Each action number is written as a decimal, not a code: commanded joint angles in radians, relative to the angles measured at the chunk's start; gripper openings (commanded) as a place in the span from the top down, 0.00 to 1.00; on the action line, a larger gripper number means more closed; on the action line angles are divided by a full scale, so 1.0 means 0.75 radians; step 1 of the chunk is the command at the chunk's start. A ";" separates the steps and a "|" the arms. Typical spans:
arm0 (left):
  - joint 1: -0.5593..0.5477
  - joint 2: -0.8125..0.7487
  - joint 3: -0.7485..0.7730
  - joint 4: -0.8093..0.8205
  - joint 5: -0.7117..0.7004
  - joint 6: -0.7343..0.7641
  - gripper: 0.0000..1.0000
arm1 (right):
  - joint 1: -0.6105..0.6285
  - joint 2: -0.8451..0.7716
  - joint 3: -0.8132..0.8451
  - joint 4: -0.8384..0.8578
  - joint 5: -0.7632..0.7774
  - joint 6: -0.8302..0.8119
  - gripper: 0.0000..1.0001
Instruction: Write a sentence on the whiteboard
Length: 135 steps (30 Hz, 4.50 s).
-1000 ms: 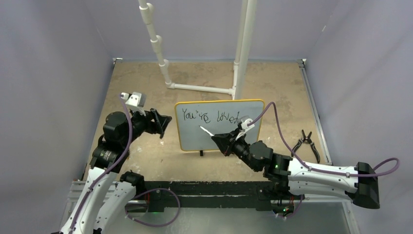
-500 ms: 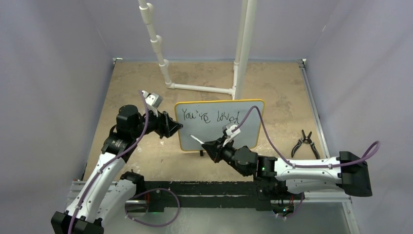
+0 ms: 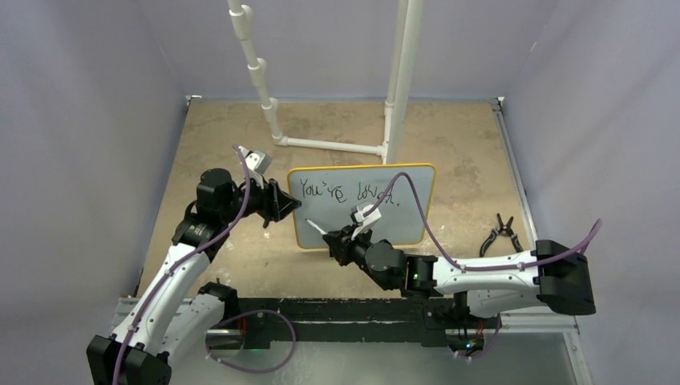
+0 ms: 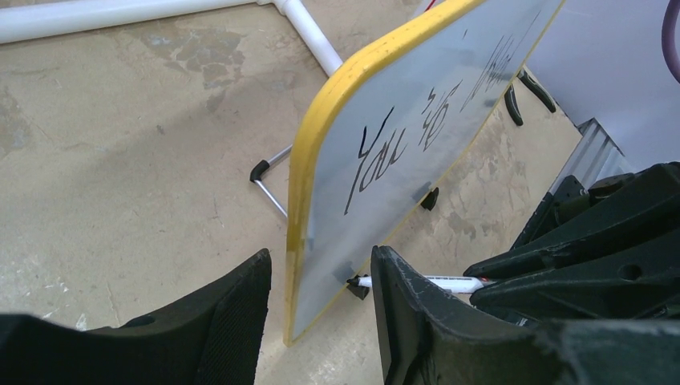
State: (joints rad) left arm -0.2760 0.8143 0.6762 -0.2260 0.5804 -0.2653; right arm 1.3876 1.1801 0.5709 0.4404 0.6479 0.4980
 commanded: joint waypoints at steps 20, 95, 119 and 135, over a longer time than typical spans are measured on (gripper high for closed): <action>-0.024 0.007 0.007 0.051 0.004 0.039 0.58 | 0.005 0.114 0.132 -0.070 0.152 0.066 1.00; -0.027 -0.001 0.011 0.042 -0.006 0.045 0.60 | 0.009 0.086 0.120 -0.267 0.161 0.182 1.00; -0.031 -0.002 0.009 0.044 0.001 0.043 0.60 | 0.025 -0.013 0.135 -0.240 0.233 0.127 1.00; -0.033 -0.007 0.009 0.042 -0.003 0.042 0.60 | 0.023 0.051 0.121 -0.382 0.179 0.256 1.00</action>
State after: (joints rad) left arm -0.2951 0.8200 0.6762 -0.2253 0.5686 -0.2432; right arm 1.4044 1.2049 0.6453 0.1886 0.7853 0.6460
